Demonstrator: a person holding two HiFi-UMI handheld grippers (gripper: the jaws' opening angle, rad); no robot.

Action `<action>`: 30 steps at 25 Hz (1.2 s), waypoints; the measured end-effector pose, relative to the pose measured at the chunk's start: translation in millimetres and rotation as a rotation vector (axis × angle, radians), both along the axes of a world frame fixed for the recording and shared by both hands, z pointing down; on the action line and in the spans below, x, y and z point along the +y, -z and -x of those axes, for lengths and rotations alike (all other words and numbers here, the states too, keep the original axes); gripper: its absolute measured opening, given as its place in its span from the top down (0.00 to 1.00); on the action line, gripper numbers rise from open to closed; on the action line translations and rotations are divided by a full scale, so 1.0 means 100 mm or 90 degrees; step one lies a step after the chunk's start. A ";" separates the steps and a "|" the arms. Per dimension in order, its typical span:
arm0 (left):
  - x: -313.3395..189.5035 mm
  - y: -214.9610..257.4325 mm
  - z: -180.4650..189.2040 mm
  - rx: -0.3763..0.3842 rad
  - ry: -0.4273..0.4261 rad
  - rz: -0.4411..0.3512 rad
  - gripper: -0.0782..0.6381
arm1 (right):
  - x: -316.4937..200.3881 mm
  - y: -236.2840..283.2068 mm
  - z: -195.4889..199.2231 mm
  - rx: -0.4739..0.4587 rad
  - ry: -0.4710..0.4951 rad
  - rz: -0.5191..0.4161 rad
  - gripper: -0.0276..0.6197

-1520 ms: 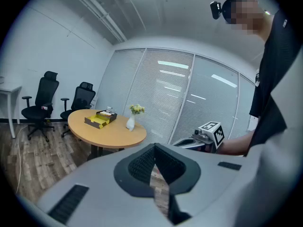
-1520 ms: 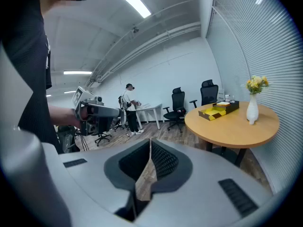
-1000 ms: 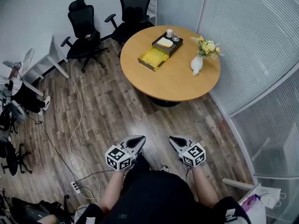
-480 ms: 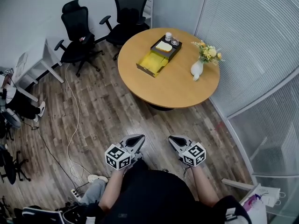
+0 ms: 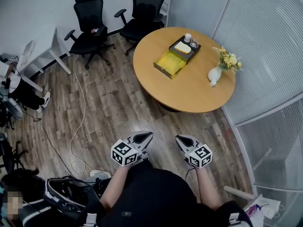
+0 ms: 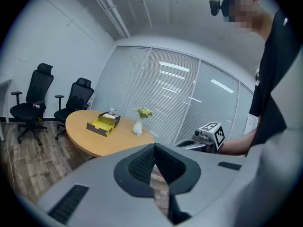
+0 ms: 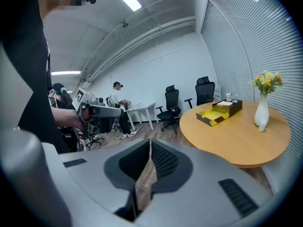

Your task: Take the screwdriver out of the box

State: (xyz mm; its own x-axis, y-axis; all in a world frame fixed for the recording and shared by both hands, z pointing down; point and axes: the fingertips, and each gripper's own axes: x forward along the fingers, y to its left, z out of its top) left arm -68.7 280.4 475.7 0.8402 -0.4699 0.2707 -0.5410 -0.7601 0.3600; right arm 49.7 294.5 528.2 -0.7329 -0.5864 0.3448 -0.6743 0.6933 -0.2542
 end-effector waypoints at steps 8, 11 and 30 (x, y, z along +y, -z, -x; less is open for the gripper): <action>-0.12 -0.07 0.47 0.006 0.019 0.008 0.88 | -0.25 -0.04 0.47 0.010 0.024 0.002 0.94; -0.17 -0.10 0.67 0.004 0.030 0.010 0.88 | -0.33 -0.04 0.65 0.008 0.032 -0.003 0.94; -0.72 -0.10 0.62 -0.017 0.074 0.022 0.88 | -0.92 -0.06 0.52 -0.005 0.064 0.007 0.94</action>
